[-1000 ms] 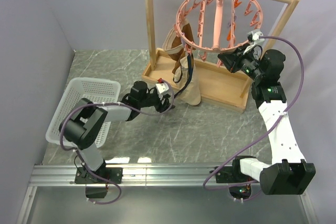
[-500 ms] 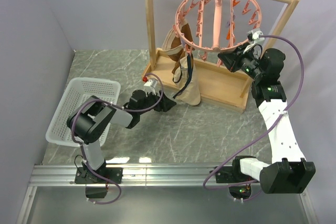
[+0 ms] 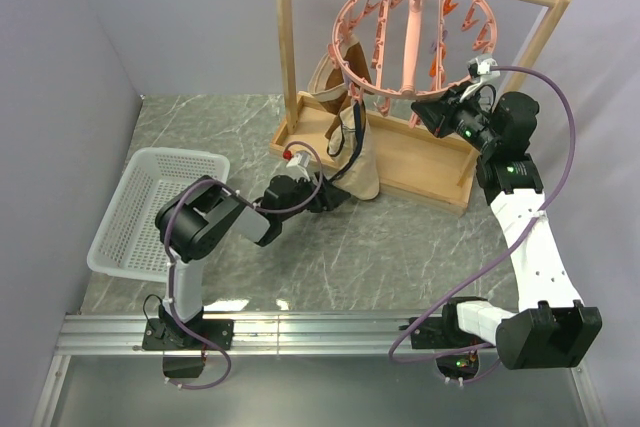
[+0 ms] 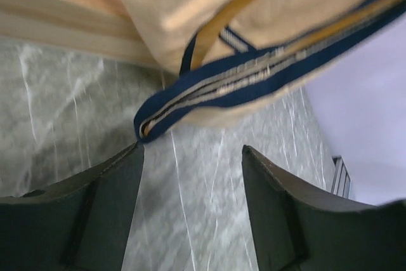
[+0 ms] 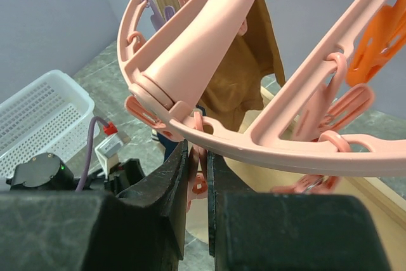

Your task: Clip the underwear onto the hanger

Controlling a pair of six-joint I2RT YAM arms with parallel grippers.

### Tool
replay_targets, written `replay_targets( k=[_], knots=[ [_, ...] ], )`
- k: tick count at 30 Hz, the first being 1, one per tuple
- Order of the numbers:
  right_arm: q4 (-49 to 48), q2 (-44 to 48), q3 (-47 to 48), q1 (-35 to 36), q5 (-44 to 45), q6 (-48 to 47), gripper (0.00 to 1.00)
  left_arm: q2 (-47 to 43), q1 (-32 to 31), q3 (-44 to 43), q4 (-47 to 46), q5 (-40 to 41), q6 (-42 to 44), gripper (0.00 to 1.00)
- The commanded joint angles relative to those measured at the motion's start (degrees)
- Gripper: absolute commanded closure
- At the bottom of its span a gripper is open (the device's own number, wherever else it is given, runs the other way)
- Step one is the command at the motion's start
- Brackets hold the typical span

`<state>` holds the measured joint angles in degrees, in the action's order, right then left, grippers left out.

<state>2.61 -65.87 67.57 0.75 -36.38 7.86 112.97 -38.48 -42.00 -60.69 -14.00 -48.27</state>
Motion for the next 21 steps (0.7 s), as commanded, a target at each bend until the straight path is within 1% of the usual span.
replay_targets(
  k=[1, 8, 11, 14, 15, 17, 18, 20, 21],
  knots=[
    [-0.42, -0.23, 3.27, 0.56, -0.18, -0.65, 1.0, 1.29, 0.16, -3.26, -4.53, 2.84, -1.83, 0.33],
    [1.08, -0.31, 4.06, 0.65, -0.18, -1.88, 1.0, 1.64, 1.3, -4.32, -4.7, 4.33, -2.71, 0.3],
    [1.52, -0.05, 4.06, 0.65, 0.08, -2.06, 1.0, 1.9, 1.74, -5.63, -5.93, 2.84, -2.09, 0.33],
    [1.78, 0.12, 3.8, 0.56, 0.08, -2.23, 1.0, 2.69, 1.83, -7.57, -6.55, 1.78, -2.26, 0.48],
    [1.78, 0.21, 3.8, 0.56, 0.08, -2.23, 1.0, 2.7, 1.83, -7.92, -6.64, 1.7, -2.35, 0.57],
    [1.87, 0.21, 3.8, 0.57, 0.08, -2.15, 1.0, 2.79, 1.83, -8.71, -7.34, 1.0, -1.66, 0.66],
    [1.87, 0.21, 3.8, 0.65, 0.08, -1.97, 1.0, 2.7, 1.92, -8.8, -7.52, 0.47, -1.48, 0.74],
    [1.35, 0.21, 3.71, 0.57, 0.08, -1.79, 1.0, 2.0, 2.35, -8.45, -8.91, -2.51, -0.69, 0.81],
    [1.26, 0.12, 3.71, 0.65, -0.09, -1.53, 1.0, 1.56, 2.62, -8.28, -9.62, -3.48, -0.16, 0.87]
  ],
)
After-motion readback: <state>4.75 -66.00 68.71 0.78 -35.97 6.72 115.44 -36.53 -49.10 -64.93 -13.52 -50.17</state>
